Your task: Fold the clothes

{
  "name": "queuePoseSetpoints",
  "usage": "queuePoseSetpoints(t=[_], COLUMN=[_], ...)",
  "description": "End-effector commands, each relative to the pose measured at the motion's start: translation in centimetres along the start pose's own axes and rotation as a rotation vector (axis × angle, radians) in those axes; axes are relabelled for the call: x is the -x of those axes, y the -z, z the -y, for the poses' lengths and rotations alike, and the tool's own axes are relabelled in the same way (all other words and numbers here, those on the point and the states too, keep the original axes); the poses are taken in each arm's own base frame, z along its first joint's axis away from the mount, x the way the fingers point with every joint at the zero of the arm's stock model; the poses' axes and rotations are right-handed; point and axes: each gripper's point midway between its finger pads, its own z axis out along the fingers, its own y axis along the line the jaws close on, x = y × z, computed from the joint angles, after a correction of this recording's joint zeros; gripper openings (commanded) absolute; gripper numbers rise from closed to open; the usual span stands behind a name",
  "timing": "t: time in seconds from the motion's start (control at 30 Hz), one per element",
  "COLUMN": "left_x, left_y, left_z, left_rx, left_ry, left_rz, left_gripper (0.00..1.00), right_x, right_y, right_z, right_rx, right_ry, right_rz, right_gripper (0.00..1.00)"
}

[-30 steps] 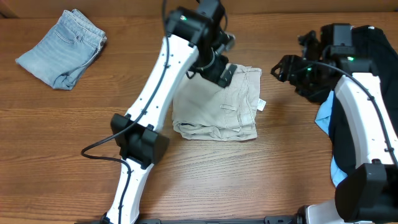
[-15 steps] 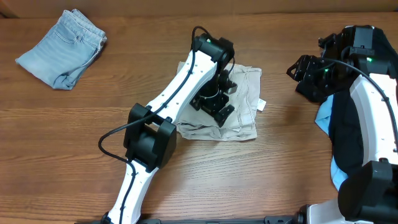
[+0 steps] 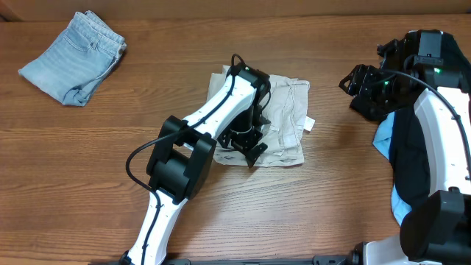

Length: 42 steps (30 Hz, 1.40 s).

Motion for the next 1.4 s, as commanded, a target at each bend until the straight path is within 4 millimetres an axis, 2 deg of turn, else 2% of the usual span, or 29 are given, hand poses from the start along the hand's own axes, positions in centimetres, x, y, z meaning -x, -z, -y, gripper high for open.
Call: queuePoseSetpoints(t=[0.0, 0.13, 0.33, 0.4, 0.47, 0.53, 0.6, 0.8, 0.87, 0.93, 1.03, 1.17, 1.37], left_x=[-0.5, -0.4, -1.6, -1.7, -1.5, -1.1, 0.1, 4.5, 5.7, 6.5, 7.0, 7.5, 7.2], left_y=[-1.8, -1.8, 1.6, 2.5, 3.3, 4.3, 5.7, 11.5, 12.4, 12.4, 11.1, 8.1, 4.7], left_z=[-2.8, -7.1, -15.2, -17.0, -17.7, -17.2, -15.5, -6.7, -3.6, -1.2, -0.1, -0.6, -2.0], left_rx=[0.122, 0.324, 0.679, 0.74, 0.741, 0.702, 0.607, 0.319, 0.242, 0.192, 0.201, 0.221, 0.236], left_ry=[0.01, 0.14, 0.317, 0.34, 0.31, 0.309, 0.285, 0.017, -0.095, -0.211, -0.256, -0.236, -0.19], left_rz=[-0.034, -0.016, 0.011, 0.029, 0.033, 0.056, 0.112, 0.351, 0.408, 0.43, 0.407, 0.362, 0.306], left_gripper=[1.0, 1.0, 1.0, 1.0, 1.0, 1.0, 1.0, 1.0, 1.0, 1.0, 1.0, 1.0, 1.0], right_x=[0.1, 0.1, 0.3, 0.4, 0.5, 0.5, 0.5, 0.5, 0.5, 0.5, 0.5, 0.3, 0.2], right_y=[0.0, 0.0, 0.0, 0.0, 0.0, 0.0, 0.0, 0.0, 0.0, 0.0, 0.0, 0.0, 0.0], right_z=[0.1, 0.1, 0.3, 0.3, 0.3, 0.3, 0.3, 0.3, 0.3, 0.3, 0.3, 0.4, 0.4], right_rx=[-0.005, -0.009, -0.022, -0.021, -0.02, -0.02, -0.02, -0.021, -0.021, -0.021, -0.021, -0.023, -0.024], right_ry=[0.007, 0.007, 0.009, 0.011, 0.012, 0.012, 0.012, 0.012, 0.012, 0.012, 0.011, 0.008, 0.006], right_rz=[0.005, 0.006, 0.014, 0.019, 0.022, 0.022, 0.023, 0.021, 0.022, 0.022, 0.02, 0.012, 0.008], right_gripper=[0.7, 0.69, 0.69, 0.69, 0.69, 0.7, 0.7, 0.7, 0.7, 0.7, 0.7, 0.7, 0.7])
